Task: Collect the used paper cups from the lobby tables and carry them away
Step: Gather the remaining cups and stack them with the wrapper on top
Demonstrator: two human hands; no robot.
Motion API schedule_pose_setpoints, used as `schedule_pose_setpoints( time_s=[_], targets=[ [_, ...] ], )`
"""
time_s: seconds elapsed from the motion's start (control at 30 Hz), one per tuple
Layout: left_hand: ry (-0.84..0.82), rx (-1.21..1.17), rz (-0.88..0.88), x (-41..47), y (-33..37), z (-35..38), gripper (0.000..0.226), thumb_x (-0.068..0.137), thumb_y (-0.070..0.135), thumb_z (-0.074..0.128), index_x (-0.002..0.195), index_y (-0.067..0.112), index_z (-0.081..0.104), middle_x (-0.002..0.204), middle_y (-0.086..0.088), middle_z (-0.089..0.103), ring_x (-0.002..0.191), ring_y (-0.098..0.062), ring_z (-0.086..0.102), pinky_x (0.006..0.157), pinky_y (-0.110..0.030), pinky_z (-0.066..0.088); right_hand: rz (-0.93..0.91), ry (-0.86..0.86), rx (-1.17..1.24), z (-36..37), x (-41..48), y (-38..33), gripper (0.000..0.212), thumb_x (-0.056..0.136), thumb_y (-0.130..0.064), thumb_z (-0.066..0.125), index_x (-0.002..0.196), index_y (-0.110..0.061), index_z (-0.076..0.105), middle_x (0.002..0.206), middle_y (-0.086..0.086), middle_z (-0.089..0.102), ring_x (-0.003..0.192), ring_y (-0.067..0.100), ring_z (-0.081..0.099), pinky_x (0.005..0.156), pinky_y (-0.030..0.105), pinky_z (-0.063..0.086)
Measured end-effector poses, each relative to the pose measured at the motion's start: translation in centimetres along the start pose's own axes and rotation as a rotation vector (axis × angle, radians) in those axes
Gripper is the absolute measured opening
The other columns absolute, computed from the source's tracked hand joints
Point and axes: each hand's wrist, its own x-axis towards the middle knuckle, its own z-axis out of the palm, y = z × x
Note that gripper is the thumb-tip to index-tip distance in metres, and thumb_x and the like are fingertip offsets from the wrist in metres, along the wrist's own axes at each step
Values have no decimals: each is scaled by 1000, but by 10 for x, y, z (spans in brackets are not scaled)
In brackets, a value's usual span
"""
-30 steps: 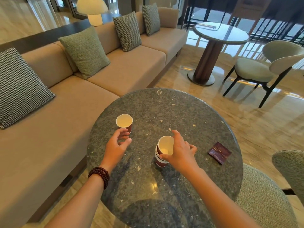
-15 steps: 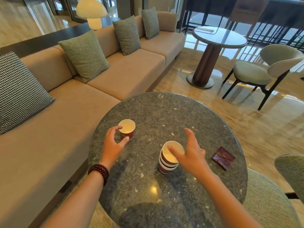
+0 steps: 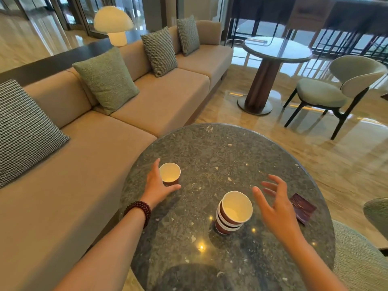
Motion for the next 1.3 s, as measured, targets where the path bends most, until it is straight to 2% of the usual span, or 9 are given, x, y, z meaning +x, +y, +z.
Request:
schedule_pose_setpoints(
  time_s=[0.1, 0.23, 0.47, 0.67, 0.8, 0.93, 1.17, 1.3],
  targets=[
    [5, 52, 18, 8, -5, 4, 108, 71, 28, 81, 148, 19, 8, 154, -11, 23, 140, -28, 23, 114, -44, 23, 53, 25, 49, -4, 2, 11, 43, 90, -38, 52, 128, -23, 40, 116, -3, 56, 111, 14, 53, 84, 31, 46],
    [55, 80, 29, 13, -6, 5, 97, 74, 23, 78, 147, 12, 16, 151, -12, 29, 138, -28, 29, 112, -41, 25, 88, 44, 42, -8, 3, 24, 33, 94, -30, 51, 124, -20, 44, 101, -16, 55, 103, 12, 56, 70, 19, 42],
    [78, 48, 48, 12, -8, 5, 82, 78, 22, 75, 142, 9, 26, 148, -12, 34, 134, -27, 36, 108, -37, 30, 134, 47, 45, -7, 3, 33, 29, 95, -28, 49, 122, -19, 46, 97, -20, 53, 91, -9, 50, 67, 17, 42],
    [111, 13, 131, 2, 16, 1, 81, 76, 31, 76, 140, 12, 30, 142, -11, 40, 127, -24, 41, 103, -36, 36, 143, 38, 48, -12, 2, 36, 29, 96, -26, 49, 123, -18, 44, 96, -16, 54, 89, -6, 51, 69, 22, 42],
    [110, 5, 240, -12, 50, -5, 80, 76, 39, 74, 139, 16, 30, 139, -7, 41, 123, -18, 42, 99, -31, 36, 145, 28, 54, -16, -2, 38, 32, 96, -25, 49, 126, -20, 40, 96, -16, 53, 88, -6, 51, 65, 16, 40],
    [112, -17, 342, -36, 88, -8, 79, 75, 42, 74, 138, 21, 32, 137, -1, 44, 118, -11, 44, 99, -33, 40, 141, 3, 51, -20, -4, 37, 33, 96, -25, 49, 127, -20, 39, 96, -16, 53, 87, -7, 51, 63, 14, 40],
    [70, -91, 476, -88, 143, -4, 70, 75, 39, 74, 132, 29, 35, 127, 8, 50, 113, -10, 51, 96, -31, 45, 128, -20, 76, -37, -13, 39, 33, 96, -24, 49, 127, -20, 39, 99, -10, 56, 87, 0, 55, 63, 19, 42],
    [14, -125, 531, -113, 160, 11, 70, 73, 37, 77, 128, 34, 34, 122, 20, 48, 113, -5, 52, 95, -26, 44, 123, -26, 76, -45, -16, 44, 36, 96, -23, 50, 129, -17, 39, 104, -1, 58, 86, 10, 58, 67, 25, 43]
  ],
)
